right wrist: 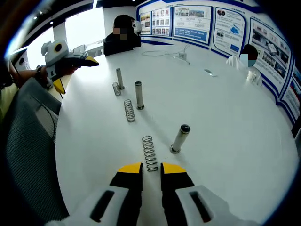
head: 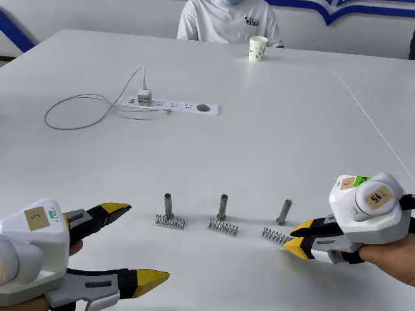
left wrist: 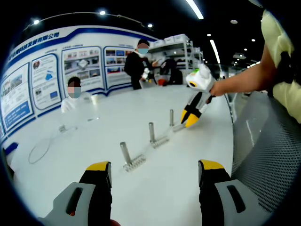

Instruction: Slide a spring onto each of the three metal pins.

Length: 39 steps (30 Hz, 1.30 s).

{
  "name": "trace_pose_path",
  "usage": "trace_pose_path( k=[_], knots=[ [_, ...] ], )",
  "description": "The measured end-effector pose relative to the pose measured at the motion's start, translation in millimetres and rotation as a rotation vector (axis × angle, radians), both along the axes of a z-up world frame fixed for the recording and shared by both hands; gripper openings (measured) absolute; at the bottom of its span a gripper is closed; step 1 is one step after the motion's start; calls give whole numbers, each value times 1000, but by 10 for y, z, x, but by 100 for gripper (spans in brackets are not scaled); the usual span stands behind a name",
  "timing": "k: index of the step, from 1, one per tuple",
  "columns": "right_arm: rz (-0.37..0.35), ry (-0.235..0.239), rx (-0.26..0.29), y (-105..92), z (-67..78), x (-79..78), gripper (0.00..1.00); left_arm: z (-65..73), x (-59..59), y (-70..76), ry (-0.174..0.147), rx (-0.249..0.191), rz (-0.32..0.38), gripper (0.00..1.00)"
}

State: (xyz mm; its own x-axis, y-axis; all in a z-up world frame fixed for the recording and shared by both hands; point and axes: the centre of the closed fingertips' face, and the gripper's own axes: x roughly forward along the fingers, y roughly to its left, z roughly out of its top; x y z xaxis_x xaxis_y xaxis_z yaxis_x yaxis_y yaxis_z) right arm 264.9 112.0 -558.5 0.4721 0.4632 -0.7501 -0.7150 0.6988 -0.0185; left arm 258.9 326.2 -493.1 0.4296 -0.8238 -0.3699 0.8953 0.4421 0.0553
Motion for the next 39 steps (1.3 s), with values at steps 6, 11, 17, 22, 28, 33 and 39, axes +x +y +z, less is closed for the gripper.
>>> trace_pose_path(
  k=[6, 11, 17, 22, 28, 33, 39],
  knots=[
    [21, 13, -14, 12, -54, 5, 15, -13, 1, -21, 4, -1, -4, 77],
    [28, 19, -18, 20, -78, 14, 12, -30, -3, -34, 8, 0, -11, 76],
    [40, 19, -25, 48, -52, -23, 12, -50, -22, -78, 12, 1, -31, 76],
    [52, 11, -27, 90, 23, -64, 11, -67, -40, -139, 14, 1, -57, 75],
    [88, 1, -28, 202, 142, -133, 11, -82, -70, -240, 23, -7, -101, 71],
    [127, 4, -28, 320, 227, -178, 11, -87, -87, -321, 40, -23, -129, 67],
    [178, 1, -20, 500, 318, -221, 11, -78, -100, -421, 45, -32, -159, 63]
  ],
)
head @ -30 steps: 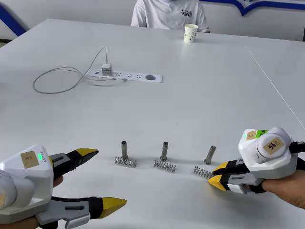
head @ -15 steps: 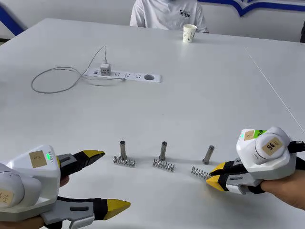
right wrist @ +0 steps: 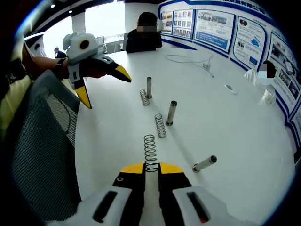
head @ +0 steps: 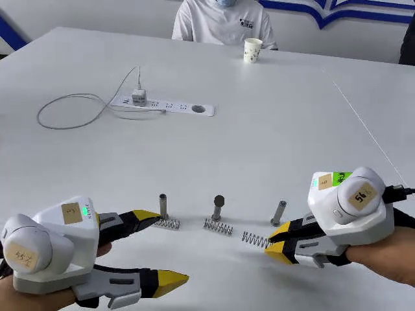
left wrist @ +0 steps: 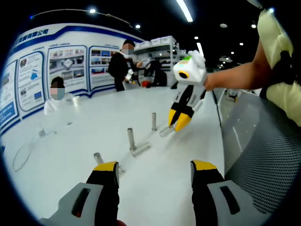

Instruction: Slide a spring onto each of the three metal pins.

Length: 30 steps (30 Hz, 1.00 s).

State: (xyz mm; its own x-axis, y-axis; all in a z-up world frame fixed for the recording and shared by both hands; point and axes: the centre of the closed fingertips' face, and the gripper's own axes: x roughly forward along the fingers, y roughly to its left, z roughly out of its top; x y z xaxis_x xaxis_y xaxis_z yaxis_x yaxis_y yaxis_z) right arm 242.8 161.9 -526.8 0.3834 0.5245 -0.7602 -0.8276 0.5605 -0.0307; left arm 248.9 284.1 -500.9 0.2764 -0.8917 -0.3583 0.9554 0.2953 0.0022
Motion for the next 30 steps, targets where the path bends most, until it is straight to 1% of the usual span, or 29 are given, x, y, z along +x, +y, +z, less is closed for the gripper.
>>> trace_pose_path(
  k=[4, 11, 18, 24, 30],
  knots=[
    [40, -1, -1, 127, 43, -27, 11, -6, -7, -66, -7, 4, -27, 60],
    [95, 3, -5, 271, 87, -56, 11, -16, -50, -190, -19, 16, -77, 56],
    [146, -1, -6, 405, 142, -81, 11, -6, -84, -290, -25, 5, -106, 52],
    [195, -6, -11, 518, 178, -111, 11, 25, -111, -362, -43, -2, -130, 45],
    [236, -11, -19, 587, 185, -134, 11, 29, -152, -407, -57, -1, -159, 35]
  ],
)
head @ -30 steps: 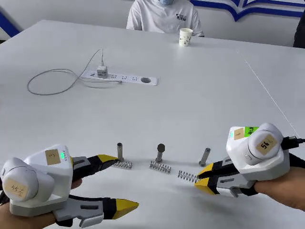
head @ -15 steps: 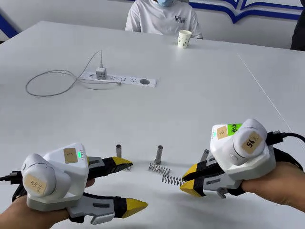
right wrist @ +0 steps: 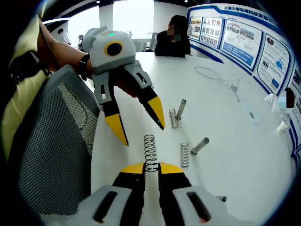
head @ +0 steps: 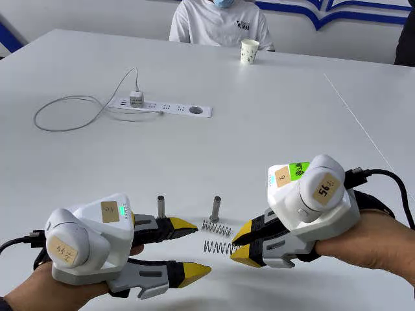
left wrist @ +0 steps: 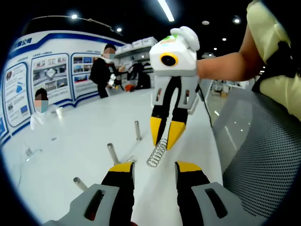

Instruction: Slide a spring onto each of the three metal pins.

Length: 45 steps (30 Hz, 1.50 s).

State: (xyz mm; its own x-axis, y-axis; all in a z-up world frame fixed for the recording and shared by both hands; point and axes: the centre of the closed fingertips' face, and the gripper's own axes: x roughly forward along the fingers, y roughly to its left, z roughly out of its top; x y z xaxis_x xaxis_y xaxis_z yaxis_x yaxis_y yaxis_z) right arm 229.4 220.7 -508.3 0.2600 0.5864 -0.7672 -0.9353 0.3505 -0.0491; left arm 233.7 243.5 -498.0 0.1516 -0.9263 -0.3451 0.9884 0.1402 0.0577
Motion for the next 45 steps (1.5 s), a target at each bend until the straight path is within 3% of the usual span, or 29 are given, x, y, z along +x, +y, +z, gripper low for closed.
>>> trace_pose_path(
  k=[10, 18, 28, 45],
  knots=[
    [61, 1, -6, 82, 1, -62, 11, -15, -62, -39, -12, 3, -40, 20],
    [75, 6, 1, 117, 48, -96, 11, -39, -75, -43, -28, 11, -54, 14],
    [67, 9, 35, 155, 229, -114, 12, -31, -79, -46, -38, 10, -62, 12],
    [113, -43, 53, 413, 449, -113, 12, -25, -123, -61, -50, 15, -84, 11]
  ],
)
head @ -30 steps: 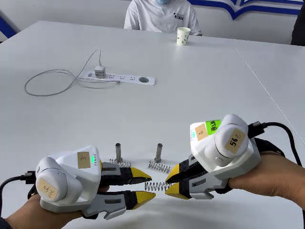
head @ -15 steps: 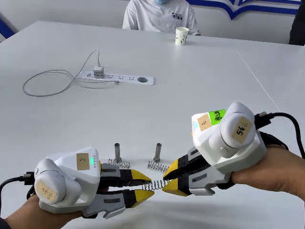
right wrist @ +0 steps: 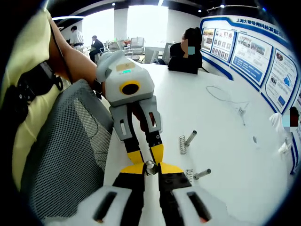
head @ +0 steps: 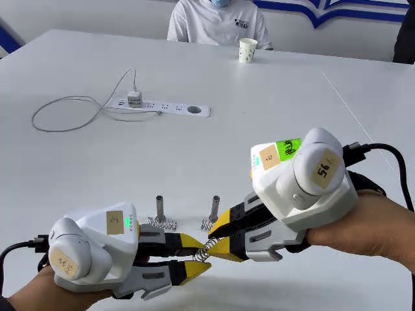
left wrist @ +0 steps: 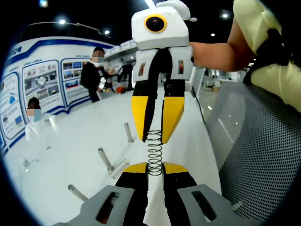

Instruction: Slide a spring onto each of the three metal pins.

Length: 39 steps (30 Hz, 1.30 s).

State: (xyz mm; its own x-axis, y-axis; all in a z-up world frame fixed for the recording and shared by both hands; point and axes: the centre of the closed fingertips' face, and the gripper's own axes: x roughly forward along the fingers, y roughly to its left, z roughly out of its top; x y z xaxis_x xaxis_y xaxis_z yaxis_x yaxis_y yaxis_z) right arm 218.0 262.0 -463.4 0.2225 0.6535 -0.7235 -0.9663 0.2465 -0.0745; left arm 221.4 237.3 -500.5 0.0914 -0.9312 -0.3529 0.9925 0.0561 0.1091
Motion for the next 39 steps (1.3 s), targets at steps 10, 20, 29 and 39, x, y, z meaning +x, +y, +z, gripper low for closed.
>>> trace_pose_path(
  k=[10, 20, 29, 39],
  knots=[
    [3, 6, -27, -10, -42, -8, 15, 43, 6, -2, -2, -17, 7, 11],
    [9, 21, -49, 21, -93, -5, 13, 37, -24, -9, -9, -9, -4, 11],
    [12, 23, -63, 27, -85, 14, 12, 53, 14, -6, 0, -23, 9, 11],
    [-18, 25, -91, -154, -65, 79, 12, 46, 142, 89, 13, -24, 61, 20]
  ],
)
